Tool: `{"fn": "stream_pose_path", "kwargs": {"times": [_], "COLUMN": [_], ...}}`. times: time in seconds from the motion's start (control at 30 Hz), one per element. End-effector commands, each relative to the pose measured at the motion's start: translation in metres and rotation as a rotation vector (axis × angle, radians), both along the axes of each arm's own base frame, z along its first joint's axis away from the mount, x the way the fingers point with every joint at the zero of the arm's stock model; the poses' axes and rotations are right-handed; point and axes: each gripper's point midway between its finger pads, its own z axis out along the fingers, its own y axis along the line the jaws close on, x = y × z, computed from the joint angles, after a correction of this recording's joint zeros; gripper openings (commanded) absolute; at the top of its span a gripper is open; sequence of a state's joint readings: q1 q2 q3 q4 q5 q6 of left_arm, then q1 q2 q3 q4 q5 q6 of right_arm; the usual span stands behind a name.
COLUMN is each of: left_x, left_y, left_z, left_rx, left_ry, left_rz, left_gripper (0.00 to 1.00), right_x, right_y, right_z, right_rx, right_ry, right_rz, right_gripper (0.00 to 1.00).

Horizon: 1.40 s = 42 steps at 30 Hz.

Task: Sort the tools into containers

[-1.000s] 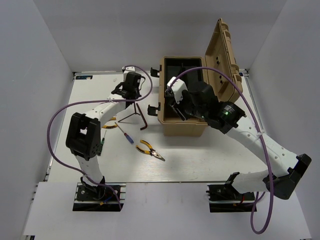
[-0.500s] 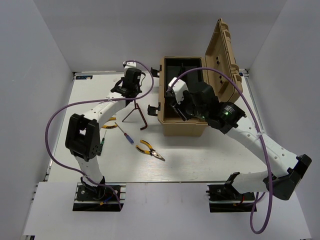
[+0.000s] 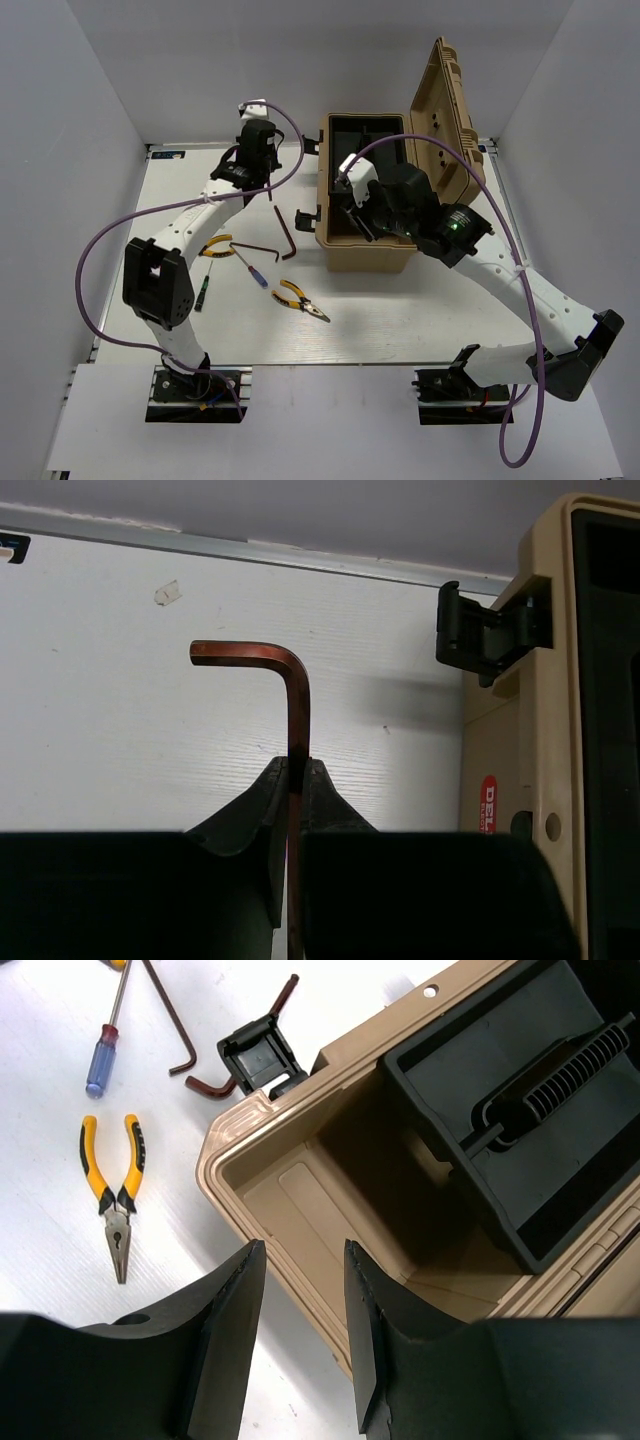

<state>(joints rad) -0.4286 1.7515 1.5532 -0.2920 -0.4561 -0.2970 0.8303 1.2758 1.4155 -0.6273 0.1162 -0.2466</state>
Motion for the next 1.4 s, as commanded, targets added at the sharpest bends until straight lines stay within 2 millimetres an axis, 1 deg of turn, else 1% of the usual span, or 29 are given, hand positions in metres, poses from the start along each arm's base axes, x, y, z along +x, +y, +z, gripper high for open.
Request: {"fn": "stream_pose_path", "kwargs": {"times": [0.0, 0.13, 0.17, 0.2, 0.23, 0.27, 0.3, 0.33, 0.37, 0.4, 0.43, 0.47, 0.5, 0.53, 0.57, 0.63, 0.67, 0.83, 0.9, 0.93, 1.03, 1.07, 1.13, 1.2, 1.23, 1.27, 1.3, 1.33, 1.37], "left_x": [-0.009, -0.009, -0.007, -0.006, -0.005, -0.004, -0.004, -0.002, -0.002, 0.001, 0.003, 0.001, 0.004, 0.004, 0.009, 0.014, 0.015, 0.022, 0.03, 0.028, 0.035, 0.035, 0.038, 0.04, 0.04, 0.041, 0.042, 0.042, 0.042], "left_y": [-0.005, -0.026, -0.03, -0.038, -0.048, -0.058, -0.068, -0.074, -0.084, -0.097, -0.102, -0.115, -0.119, -0.129, -0.138, -0.15, -0.165, -0.196, -0.201, -0.206, -0.208, -0.215, -0.215, -0.213, -0.213, -0.213, -0.212, -0.212, -0.211], "left_z": [0.054, 0.079, 0.077, 0.08, 0.096, 0.093, 0.096, 0.108, 0.11, 0.102, 0.114, 0.115, 0.114, 0.121, 0.112, 0.115, 0.11, 0.095, 0.086, 0.08, 0.073, 0.066, 0.056, 0.048, 0.048, 0.04, 0.04, 0.044, 0.042], "left_rx": [-0.059, -0.123, -0.124, -0.149, -0.168, -0.189, -0.199, -0.226, -0.244, -0.257, -0.271, -0.295, -0.299, -0.318, -0.338, -0.366, -0.411, -0.464, -0.472, -0.47, -0.467, -0.465, -0.457, -0.446, -0.446, -0.441, -0.438, -0.441, -0.438], "left_ry": [-0.095, -0.117, -0.103, -0.099, -0.128, -0.11, -0.114, -0.132, -0.129, -0.111, -0.133, -0.126, -0.125, -0.134, -0.12, -0.14, -0.133, -0.112, -0.105, -0.094, -0.09, -0.079, -0.06, -0.045, -0.045, -0.025, -0.028, -0.037, -0.028], "left_rz": [-0.042, -0.118, -0.133, -0.162, -0.193, -0.23, -0.258, -0.281, -0.33, -0.353, -0.376, -0.414, -0.426, -0.448, -0.467, -0.509, -0.547, -0.6, -0.597, -0.604, -0.594, -0.601, -0.587, -0.564, -0.564, -0.56, -0.552, -0.553, -0.552], "left_gripper": [0.0, 0.0, 0.0, 0.0, 0.0, 0.0, 0.0, 0.0, 0.0, 0.0, 0.0, 0.0, 0.0, 0.0, 0.0, 0.0, 0.0, 0.0, 0.0, 0.0, 0.0, 0.0, 0.0, 0.13, 0.22, 0.32, 0.51, 0.58, 0.64], "right_x": [0.002, 0.008, 0.01, 0.013, 0.017, 0.021, 0.023, 0.026, 0.027, 0.028, 0.027, 0.026, 0.026, 0.027, 0.028, 0.028, 0.028, 0.028, 0.029, 0.028, 0.027, 0.027, 0.029, 0.026, 0.026, 0.027, 0.025, 0.026, 0.025], "right_y": [-0.002, -0.008, -0.01, -0.014, -0.017, -0.022, -0.023, -0.024, -0.026, -0.028, -0.028, -0.026, -0.028, -0.027, -0.028, -0.03, -0.03, -0.031, -0.033, -0.032, -0.034, -0.036, -0.033, -0.036, -0.036, -0.038, -0.036, -0.036, -0.037], "right_z": [0.019, 0.021, 0.022, 0.023, 0.026, 0.028, 0.031, 0.032, 0.031, 0.032, 0.032, 0.028, 0.029, 0.028, 0.026, 0.025, 0.028, 0.025, 0.023, 0.022, 0.021, 0.023, 0.013, 0.018, 0.017, 0.018, 0.015, 0.013, 0.014], "right_rx": [0.05, 0.033, 0.031, 0.021, 0.021, 0.011, 0.015, 0.014, 0.01, 0.012, 0.013, 0.011, 0.017, 0.019, 0.013, 0.015, 0.025, 0.028, 0.031, 0.03, 0.036, 0.041, 0.026, 0.044, 0.042, 0.047, 0.044, 0.039, 0.043], "right_ry": [-0.045, -0.075, -0.082, -0.096, -0.118, -0.134, -0.143, -0.153, -0.155, -0.157, -0.158, -0.148, -0.146, -0.143, -0.142, -0.138, -0.14, -0.13, -0.125, -0.124, -0.12, -0.122, -0.102, -0.11, -0.108, -0.11, -0.1, -0.096, -0.096], "right_rz": [-0.009, -0.039, -0.051, -0.071, -0.096, -0.12, -0.131, -0.142, -0.148, -0.156, -0.155, -0.144, -0.15, -0.152, -0.155, -0.162, -0.161, -0.16, -0.165, -0.162, -0.164, -0.164, -0.162, -0.161, -0.157, -0.164, -0.152, -0.151, -0.152], "right_gripper": [0.44, 0.44, 0.44, 0.44, 0.44, 0.44, 0.44, 0.42, 0.37, 0.34, 0.31, 0.2, 0.13, 0.07, 0.0, 0.0, 0.0, 0.0, 0.0, 0.0, 0.0, 0.0, 0.0, 0.02, 0.06, 0.1, 0.13, 0.2, 0.22]}}
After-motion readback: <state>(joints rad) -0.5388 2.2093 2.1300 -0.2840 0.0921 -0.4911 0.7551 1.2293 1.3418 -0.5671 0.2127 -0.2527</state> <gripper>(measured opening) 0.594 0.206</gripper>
